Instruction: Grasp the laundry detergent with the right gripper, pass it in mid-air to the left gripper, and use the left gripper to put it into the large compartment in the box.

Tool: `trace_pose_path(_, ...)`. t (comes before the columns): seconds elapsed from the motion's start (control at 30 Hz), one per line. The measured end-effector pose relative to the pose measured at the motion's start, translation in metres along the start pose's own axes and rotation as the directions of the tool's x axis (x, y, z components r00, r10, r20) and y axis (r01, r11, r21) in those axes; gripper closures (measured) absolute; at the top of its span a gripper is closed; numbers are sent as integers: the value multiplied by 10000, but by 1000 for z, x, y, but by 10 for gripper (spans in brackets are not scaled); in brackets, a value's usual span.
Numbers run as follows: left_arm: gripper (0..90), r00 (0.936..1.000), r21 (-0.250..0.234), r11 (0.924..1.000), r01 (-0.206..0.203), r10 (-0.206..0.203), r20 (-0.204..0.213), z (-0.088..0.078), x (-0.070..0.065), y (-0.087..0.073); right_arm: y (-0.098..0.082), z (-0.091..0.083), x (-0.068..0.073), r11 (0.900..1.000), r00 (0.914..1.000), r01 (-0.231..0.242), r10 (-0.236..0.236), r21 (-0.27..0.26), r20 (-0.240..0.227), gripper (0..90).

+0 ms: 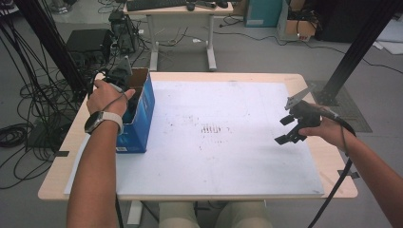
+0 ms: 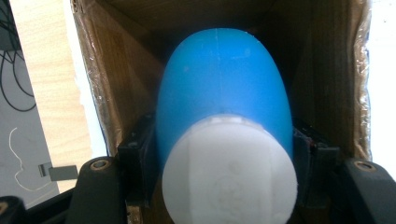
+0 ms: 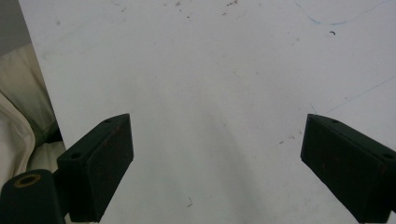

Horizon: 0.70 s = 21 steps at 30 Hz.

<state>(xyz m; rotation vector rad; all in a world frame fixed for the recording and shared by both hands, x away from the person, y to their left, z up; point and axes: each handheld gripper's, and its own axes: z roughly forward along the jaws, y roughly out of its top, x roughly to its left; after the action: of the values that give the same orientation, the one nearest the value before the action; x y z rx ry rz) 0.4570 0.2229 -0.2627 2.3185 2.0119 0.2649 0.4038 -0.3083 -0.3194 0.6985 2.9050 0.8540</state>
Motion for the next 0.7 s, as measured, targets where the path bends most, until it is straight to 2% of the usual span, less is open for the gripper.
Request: trace_pose_path(0.7,371,10000,85,10000,11,-11,29,-1,0,0,1,0,0,10000,10000,40,-40,19,-12,94)
